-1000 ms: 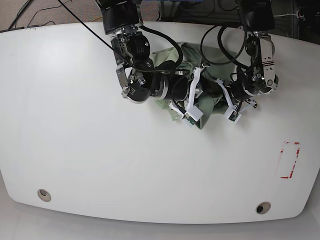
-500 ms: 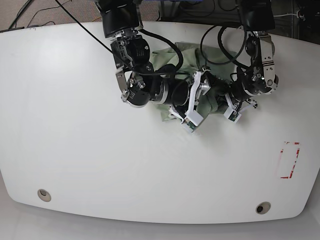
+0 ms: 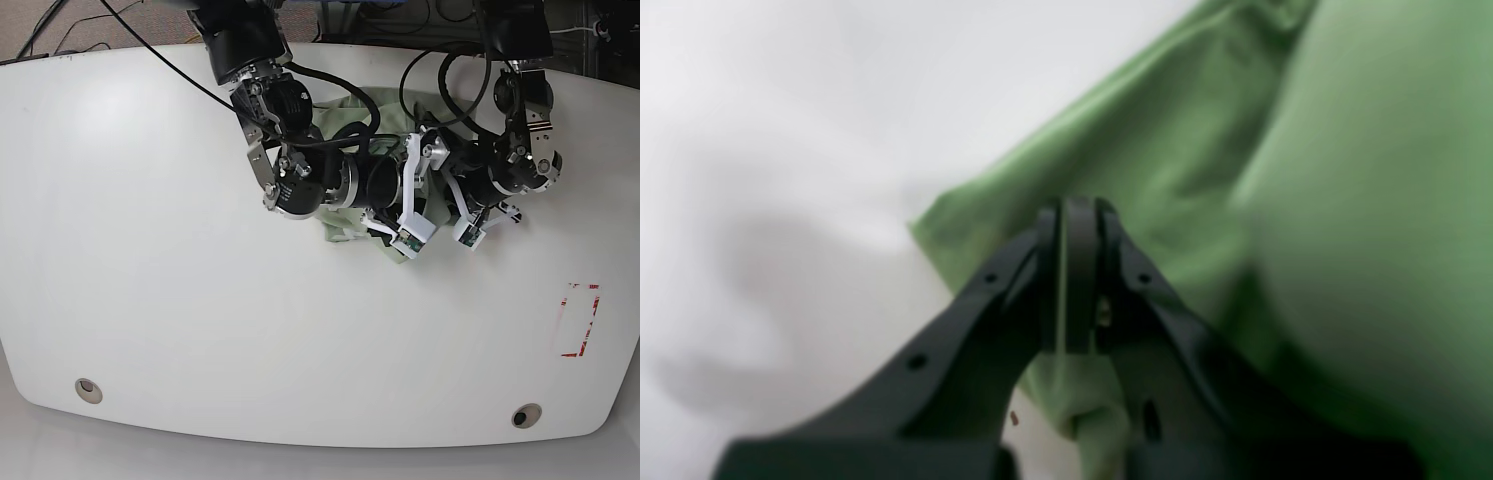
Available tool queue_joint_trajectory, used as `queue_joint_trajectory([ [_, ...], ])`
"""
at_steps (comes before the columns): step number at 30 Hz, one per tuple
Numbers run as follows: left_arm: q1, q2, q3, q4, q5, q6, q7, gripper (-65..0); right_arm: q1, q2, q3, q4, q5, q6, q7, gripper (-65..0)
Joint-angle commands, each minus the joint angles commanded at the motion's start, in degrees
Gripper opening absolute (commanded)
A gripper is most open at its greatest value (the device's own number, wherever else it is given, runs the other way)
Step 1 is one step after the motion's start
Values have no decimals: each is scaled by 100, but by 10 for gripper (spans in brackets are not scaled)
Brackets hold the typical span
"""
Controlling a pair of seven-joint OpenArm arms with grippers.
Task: Layout the t-shirt on the table in an organized manner, then fold the t-shirt properly
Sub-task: 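Lift the strip end with the right gripper and fold it toward the left gripper, then drag the folded bundle with the right gripper across the table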
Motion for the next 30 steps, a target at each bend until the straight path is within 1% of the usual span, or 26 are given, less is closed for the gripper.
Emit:
queue_joint_trajectory([
  [6, 0, -9, -9, 0, 0, 0, 0, -650, -9, 26, -255, 0, 0, 0, -26, -8],
  [11, 0, -26, -9, 9, 0, 0, 0, -650, -9, 167, -413, 79, 26, 0, -237, -8],
  [13, -9, -105, -9, 79, 9, 0, 0, -650, -9, 229, -519, 123, 26, 0, -264, -8],
  [17, -9, -299, -9, 378, 9, 0, 0, -650, 53, 484, -791, 132, 9, 0, -264, -8],
  [19, -9, -308, -9, 527, 9, 0, 0, -650, 53, 563, -818, 132, 9, 0, -264, -8],
  [22, -9, -475, -9, 730, 18, 0, 0, -650, 53, 659, -826, 132, 9, 0, -264, -8],
  [26, -18, -536, -9, 941, 18, 0, 0, -650, 176, 747, -870, 123, 0, 0, -273, -8],
  [30, -97, -536, -44, 1125, 18, 0, 0, -650, 431, 844, -1327, 97, 0, 0, -273, -8],
])
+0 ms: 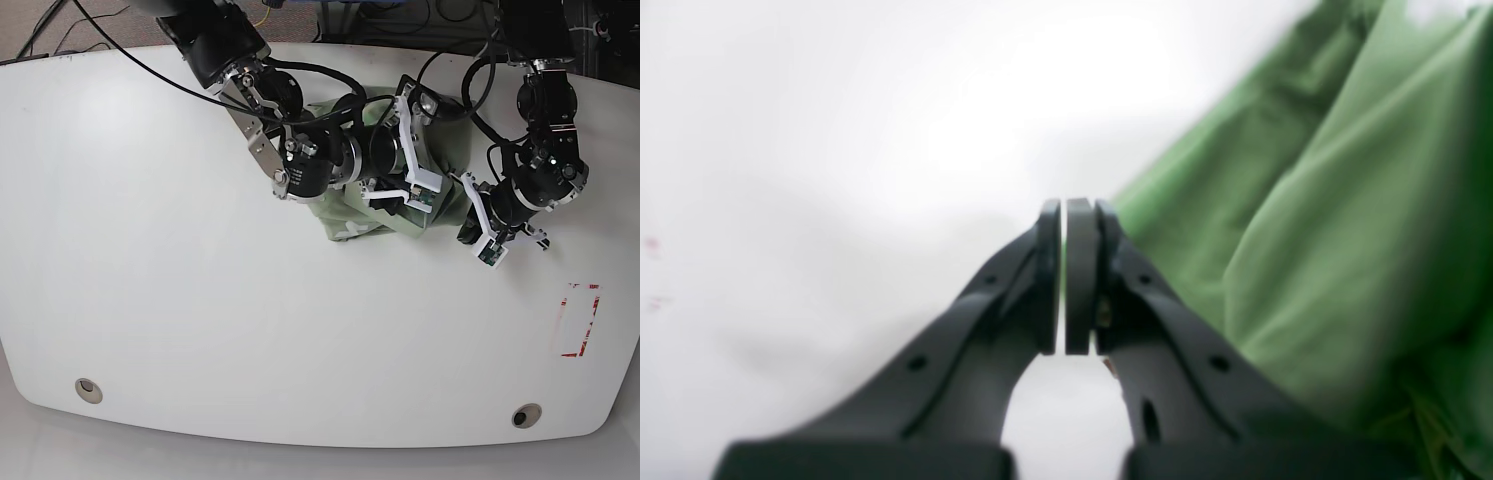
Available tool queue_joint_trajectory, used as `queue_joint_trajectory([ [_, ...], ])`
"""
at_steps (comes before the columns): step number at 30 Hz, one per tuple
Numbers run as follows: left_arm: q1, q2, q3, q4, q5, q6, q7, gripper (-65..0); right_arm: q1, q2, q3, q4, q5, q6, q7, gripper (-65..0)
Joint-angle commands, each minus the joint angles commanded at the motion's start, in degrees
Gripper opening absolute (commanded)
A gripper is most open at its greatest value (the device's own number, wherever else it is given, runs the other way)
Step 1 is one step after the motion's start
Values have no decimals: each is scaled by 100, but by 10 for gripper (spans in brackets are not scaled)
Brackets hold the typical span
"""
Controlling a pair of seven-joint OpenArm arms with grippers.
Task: Layout the t-shirt on the table in an organized manner, then fold the t-shirt properly
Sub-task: 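Drag the folded bundle with the right gripper across the table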
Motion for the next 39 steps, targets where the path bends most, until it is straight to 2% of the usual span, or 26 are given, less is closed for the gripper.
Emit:
queue_joint_trajectory([
  [4, -18, 0, -360, 176, 0, 0, 0, -650, 123, -9, -290, -9, -35, 0, 0, -8],
  [8, -167, -18, -756, 378, 0, 0, 0, -650, 202, -26, -484, -9, -404, 0, 0, -8],
  [14, -492, -343, -1521, 510, -18, 0, 0, -650, 431, -149, -1301, 9, -949, 35, 0, -8],
  [17, -712, -422, -1881, 510, -18, 0, 0, -650, 545, -158, -1442, 26, -1301, 44, 0, -8],
  [20, -844, -466, -2251, 501, -9, 0, 0, -650, 651, -167, -1248, 35, -1582, 53, 18, -8],
  [23, -932, -492, -2435, 492, 0, 0, 0, -650, 862, -167, -774, -9, -1644, 70, 35, -8],
  [30, -651, -492, -2391, 475, 0, 0, 0, -650, 985, -35, 264, -18, -1644, 352, 44, -8],
  [33, -369, -492, -1978, 492, -9, 0, 0, -650, 958, 193, 598, -18, -1635, 422, 123, -8],
  [39, 316, -457, -1213, 870, -26, 0, 9, -650, 624, 536, 1222, 26, -1626, 413, 580, -8],
])
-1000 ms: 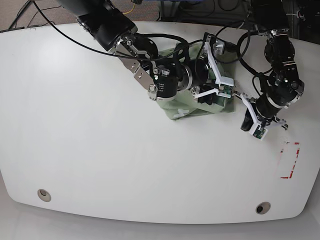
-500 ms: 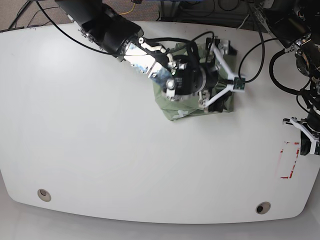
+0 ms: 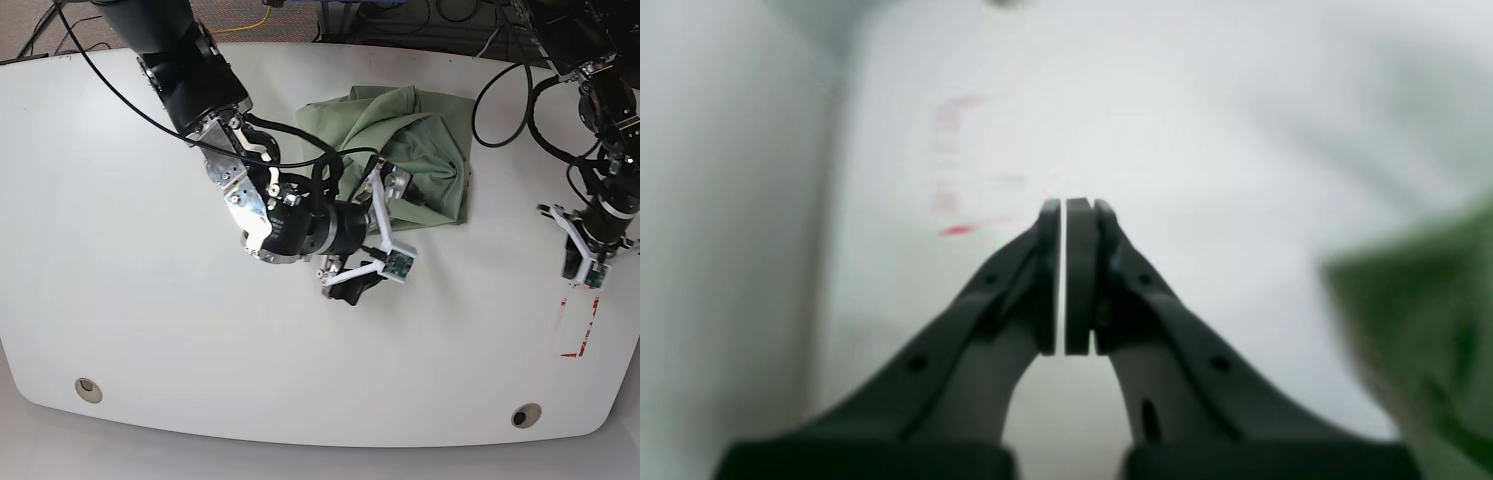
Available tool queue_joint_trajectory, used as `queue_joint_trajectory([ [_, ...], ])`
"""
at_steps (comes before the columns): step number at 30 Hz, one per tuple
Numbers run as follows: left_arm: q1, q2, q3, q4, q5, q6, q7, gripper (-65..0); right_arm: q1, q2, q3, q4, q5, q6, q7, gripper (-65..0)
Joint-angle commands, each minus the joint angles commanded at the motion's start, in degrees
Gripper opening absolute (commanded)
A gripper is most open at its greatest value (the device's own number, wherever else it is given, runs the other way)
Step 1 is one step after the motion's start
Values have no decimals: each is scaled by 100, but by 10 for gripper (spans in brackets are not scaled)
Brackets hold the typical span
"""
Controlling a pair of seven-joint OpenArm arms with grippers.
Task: Layout the t-shirt on the table in an organized manner, then fold the t-shirt properly
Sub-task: 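Drag the folded bundle with the right gripper across the table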
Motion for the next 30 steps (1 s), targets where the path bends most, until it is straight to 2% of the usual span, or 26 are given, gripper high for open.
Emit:
queue_joint_trajectory([
  [5, 448, 246, 334, 404, -299, 0, 53, -650, -281, 132, 580, 18, 0, 9, 141, -10],
  [8, 695, 299, 334, 519, -765, 0, 378, -650, -378, 141, 765, 105, 9, 9, 141, -10],
  [12, 967, 290, 325, 527, -1574, 0, 774, -650, -431, 141, 791, 44, 9, 9, 141, -10],
  [16, 1433, 281, 325, 536, -2409, 0, 791, -650, -457, 132, 791, 26, 9, 9, 141, -10],
  [20, 1749, 281, 343, 527, -3033, 0, 800, -650, -457, 88, 782, -158, 9, 9, 158, -10],
  [22, 1987, 281, 360, 527, -3464, 0, 809, -650, -457, -53, 774, -246, 0, 9, 325, -10],
  [25, 2163, 281, 360, 501, -3736, 0, 809, -650, -457, -149, 774, -396, -26, 9, 536, -10],
  [30, 2242, 281, 369, 475, -3807, 0, 818, -650, -457, -273, 756, -765, -18, 9, 888, -10],
])
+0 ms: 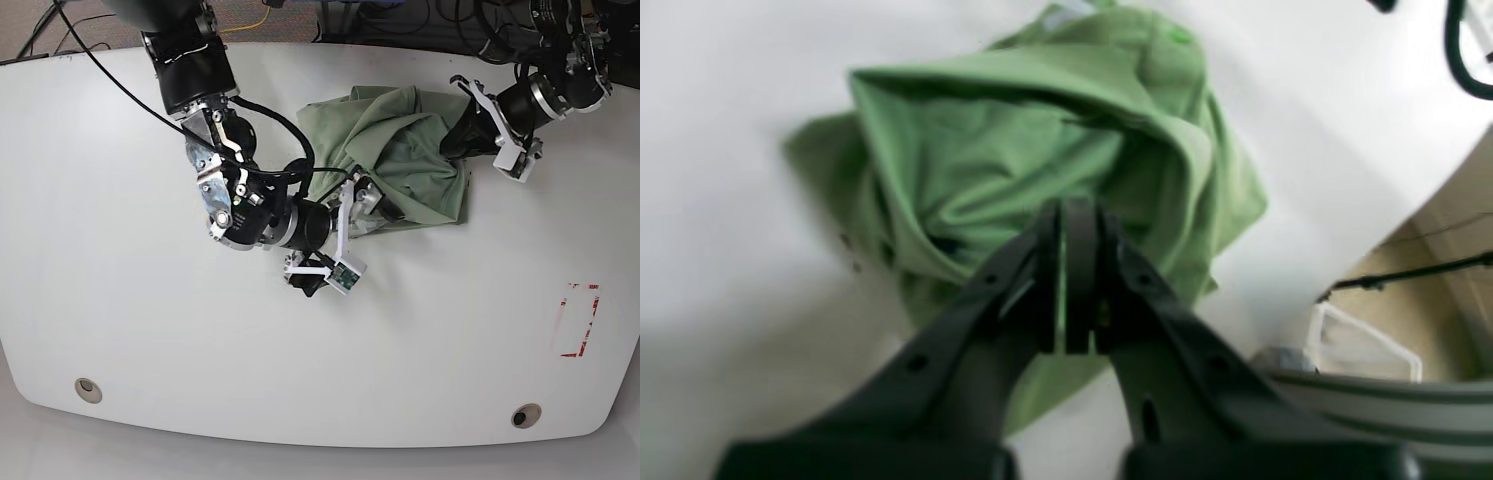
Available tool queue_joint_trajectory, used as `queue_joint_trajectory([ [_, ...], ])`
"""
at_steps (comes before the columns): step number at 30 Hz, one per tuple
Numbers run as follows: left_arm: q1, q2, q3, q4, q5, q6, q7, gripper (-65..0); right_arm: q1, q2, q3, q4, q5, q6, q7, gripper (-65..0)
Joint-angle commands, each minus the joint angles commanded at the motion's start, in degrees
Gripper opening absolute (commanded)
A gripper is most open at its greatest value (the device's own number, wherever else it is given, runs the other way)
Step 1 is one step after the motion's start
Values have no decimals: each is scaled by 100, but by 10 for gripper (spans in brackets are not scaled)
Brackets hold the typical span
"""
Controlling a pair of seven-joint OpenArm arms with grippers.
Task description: Layout the t-shirt on the table in an organized manner, then fold the t-shirt properly
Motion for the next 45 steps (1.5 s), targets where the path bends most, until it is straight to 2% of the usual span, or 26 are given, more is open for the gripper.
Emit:
queue_joint_trajectory([
  [6, -35, -105, 44, -114, 431, 0, 413, -650, 0, -149, -9, -422, 0, 0, 237, -17],
  [10, -35, -105, 44, -185, 976, 0, 431, -650, -18, -176, -70, -738, 0, 97, 589, -108],
  [12, -35, -114, 44, -202, 1301, 0, 431, -650, -79, -176, -185, -985, -9, 185, 826, -187],
  [17, -44, -114, 44, -229, 2013, 0, 422, -650, -88, -176, -255, -1591, -9, 202, 1292, -317],
  [22, -44, -114, 44, -466, 2549, 0, 413, -650, -97, -176, -484, -2233, -18, 202, 1873, -377],
  [25, -149, -114, 35, -580, 2673, 0, 413, -650, -88, -176, -527, -2462, -18, 202, 2066, -396],
  [29, -185, -114, 35, -580, 2690, 0, 413, -650, -79, -193, -527, -2409, 9, 185, 2066, -396],
  [32, -202, -114, 35, -554, 2673, 0, 422, -650, -70, -202, -527, -2092, 18, 141, 2004, -373],
  [39, -352, -114, 35, -545, 2673, 0, 440, -650, 26, -334, -510, -1081, 26, 141, 1029, -220],
  [42, -360, -114, 35, -545, 2673, 0, 440, -650, 35, -448, -510, -835, 9, 141, 738, -201],
  [45, -369, -114, 35, -545, 2681, 0, 431, -650, 35, -607, -510, -818, -18, 141, 695, -205],
])
